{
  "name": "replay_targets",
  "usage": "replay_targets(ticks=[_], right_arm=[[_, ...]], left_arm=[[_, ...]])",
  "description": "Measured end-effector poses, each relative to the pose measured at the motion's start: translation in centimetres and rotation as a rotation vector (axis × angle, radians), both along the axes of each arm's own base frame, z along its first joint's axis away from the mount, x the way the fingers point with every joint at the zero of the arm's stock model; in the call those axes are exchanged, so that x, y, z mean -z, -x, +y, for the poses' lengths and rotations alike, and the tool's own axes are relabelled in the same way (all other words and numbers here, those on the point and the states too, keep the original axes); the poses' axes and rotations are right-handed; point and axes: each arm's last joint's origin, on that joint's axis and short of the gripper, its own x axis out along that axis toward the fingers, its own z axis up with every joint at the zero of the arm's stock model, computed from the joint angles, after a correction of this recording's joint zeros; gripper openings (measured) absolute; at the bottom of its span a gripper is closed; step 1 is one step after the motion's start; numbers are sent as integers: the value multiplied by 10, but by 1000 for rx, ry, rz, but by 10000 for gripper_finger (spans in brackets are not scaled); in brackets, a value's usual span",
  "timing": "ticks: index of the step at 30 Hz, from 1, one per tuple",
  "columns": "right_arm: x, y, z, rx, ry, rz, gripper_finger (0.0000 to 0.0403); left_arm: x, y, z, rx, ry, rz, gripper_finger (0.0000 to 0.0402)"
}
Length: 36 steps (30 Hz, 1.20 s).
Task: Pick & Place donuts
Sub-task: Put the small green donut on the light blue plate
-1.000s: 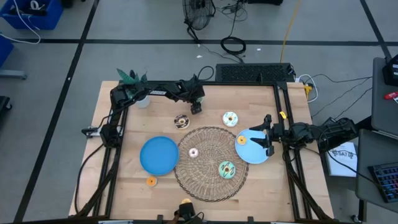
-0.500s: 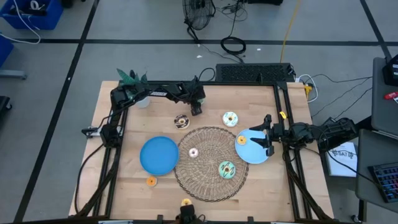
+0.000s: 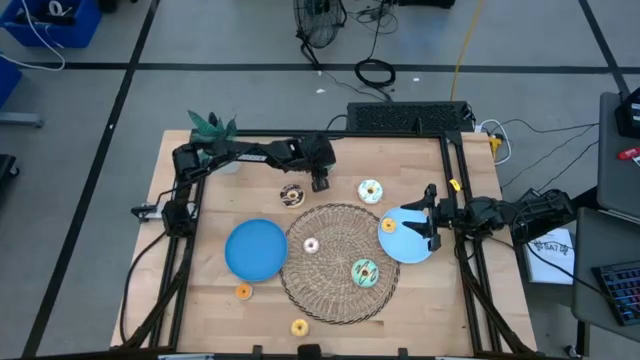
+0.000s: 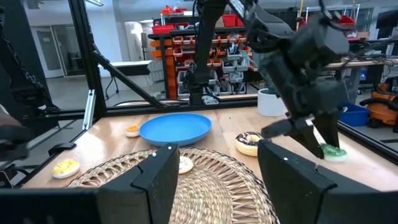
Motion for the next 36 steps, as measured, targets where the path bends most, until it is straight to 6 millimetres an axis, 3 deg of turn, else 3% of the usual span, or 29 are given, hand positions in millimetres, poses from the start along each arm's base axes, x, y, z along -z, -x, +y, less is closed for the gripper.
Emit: replay_targets(ticks=[4, 10, 17, 21, 28, 36], right_arm=[[0, 0, 0, 0, 0, 0, 206], [-1, 0, 0, 0, -2, -8, 206], [-1, -1, 0, 0, -3, -13, 206], [-3, -1, 0, 0, -5, -23, 206], [-3, -1, 0, 1, -6, -31, 206], [-6, -1, 0, 1, -12, -63, 206]], left_arm=[[-22, -6, -23, 54, 31, -82, 149], [-48, -21, -75, 166, 84, -217, 149], [-59, -35, -140, 379, 15, -287, 150], [-61, -38, -164, 434, -31, -302, 150], [-62, -38, -188, 415, -85, -296, 150], [-62, -37, -197, 396, -57, -309, 150]])
